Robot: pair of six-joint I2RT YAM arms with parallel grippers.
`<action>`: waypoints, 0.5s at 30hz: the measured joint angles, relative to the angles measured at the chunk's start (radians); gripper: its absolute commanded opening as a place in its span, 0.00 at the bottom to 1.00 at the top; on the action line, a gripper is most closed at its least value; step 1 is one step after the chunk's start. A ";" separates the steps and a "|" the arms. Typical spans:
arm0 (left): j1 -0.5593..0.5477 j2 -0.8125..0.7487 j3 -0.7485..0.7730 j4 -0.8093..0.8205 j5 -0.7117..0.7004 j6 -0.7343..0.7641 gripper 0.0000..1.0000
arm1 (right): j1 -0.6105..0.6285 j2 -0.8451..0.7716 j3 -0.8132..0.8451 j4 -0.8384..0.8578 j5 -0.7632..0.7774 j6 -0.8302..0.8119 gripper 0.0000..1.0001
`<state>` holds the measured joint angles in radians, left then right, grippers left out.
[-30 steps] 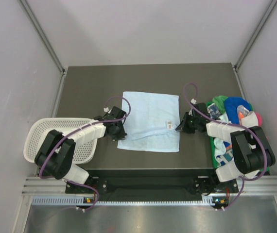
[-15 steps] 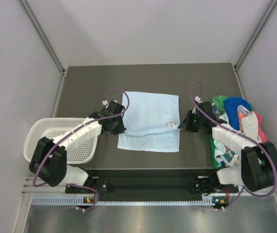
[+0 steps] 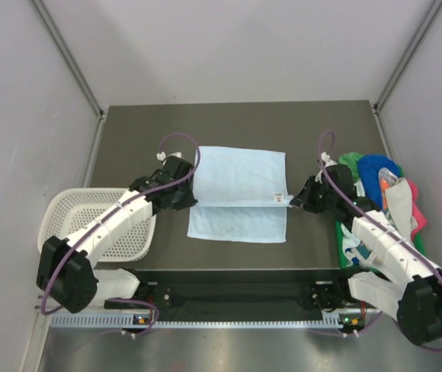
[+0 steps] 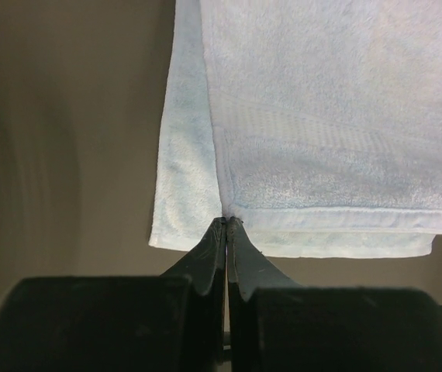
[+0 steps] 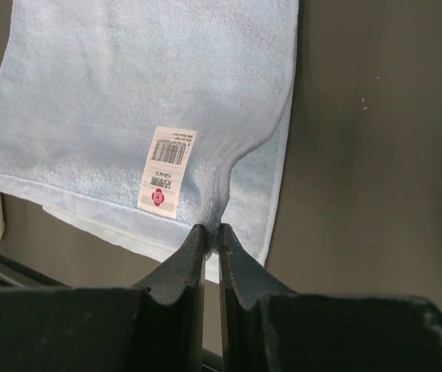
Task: Fold and stack the towels
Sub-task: Fold the towel
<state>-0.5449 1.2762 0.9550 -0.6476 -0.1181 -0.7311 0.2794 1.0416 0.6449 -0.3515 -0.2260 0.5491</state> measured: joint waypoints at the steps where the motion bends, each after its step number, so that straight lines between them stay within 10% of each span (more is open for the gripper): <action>1: 0.000 -0.001 0.007 0.000 -0.004 0.002 0.00 | 0.000 -0.004 0.008 -0.013 0.001 -0.002 0.00; 15: 0.136 0.276 0.450 0.069 -0.032 0.083 0.00 | 0.000 0.283 0.478 -0.055 0.072 -0.100 0.00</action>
<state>-0.4091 1.5520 1.4052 -0.5781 -0.1505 -0.6479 0.2790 1.3243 1.1225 -0.4065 -0.1539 0.4488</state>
